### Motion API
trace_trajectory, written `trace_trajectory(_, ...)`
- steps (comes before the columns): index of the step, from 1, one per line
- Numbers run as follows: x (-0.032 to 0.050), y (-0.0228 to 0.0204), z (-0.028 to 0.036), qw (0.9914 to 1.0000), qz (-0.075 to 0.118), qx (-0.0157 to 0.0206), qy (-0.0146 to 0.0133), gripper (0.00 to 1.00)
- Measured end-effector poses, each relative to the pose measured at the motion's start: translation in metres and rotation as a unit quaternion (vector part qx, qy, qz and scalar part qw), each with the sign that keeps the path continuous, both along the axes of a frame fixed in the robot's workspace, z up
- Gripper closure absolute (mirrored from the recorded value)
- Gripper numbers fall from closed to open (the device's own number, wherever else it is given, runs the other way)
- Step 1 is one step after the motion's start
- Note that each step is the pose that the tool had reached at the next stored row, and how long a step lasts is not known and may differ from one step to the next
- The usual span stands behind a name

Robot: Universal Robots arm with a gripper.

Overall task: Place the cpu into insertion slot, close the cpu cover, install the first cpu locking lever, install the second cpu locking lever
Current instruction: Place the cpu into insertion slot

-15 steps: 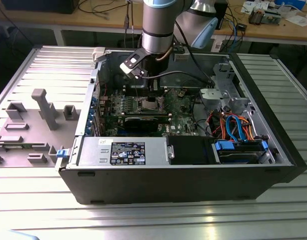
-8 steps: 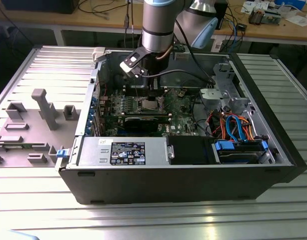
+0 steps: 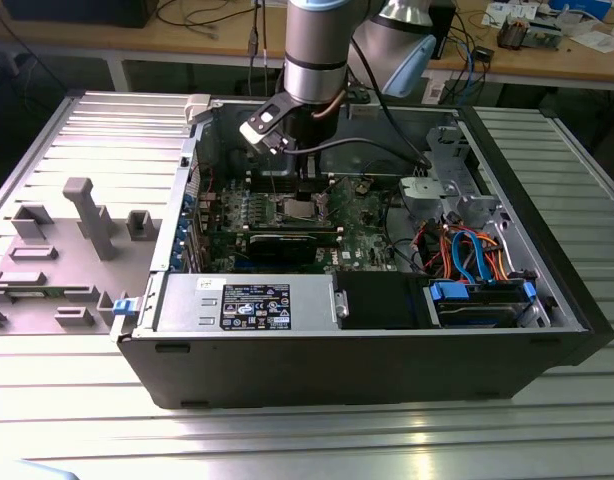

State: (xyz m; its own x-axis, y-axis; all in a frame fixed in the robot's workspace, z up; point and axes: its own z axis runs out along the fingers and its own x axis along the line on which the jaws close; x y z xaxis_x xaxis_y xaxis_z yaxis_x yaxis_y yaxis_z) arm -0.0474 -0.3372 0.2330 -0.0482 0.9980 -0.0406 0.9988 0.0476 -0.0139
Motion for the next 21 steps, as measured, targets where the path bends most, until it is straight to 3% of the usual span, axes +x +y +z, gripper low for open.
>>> trace_trajectory(6, 0.0, -0.0001, 0.0011, 1.0, 0.0, 0.0001, 0.0, 0.89)
trace_trajectory(14, 0.0, -0.0001, 0.0088, 1.0, 0.0, 0.0001, 0.0, 0.89)
trace_trajectory(21, 0.0, -0.0002, 0.0104, 1.0, 0.0, 0.0011, 0.0001, 0.89)
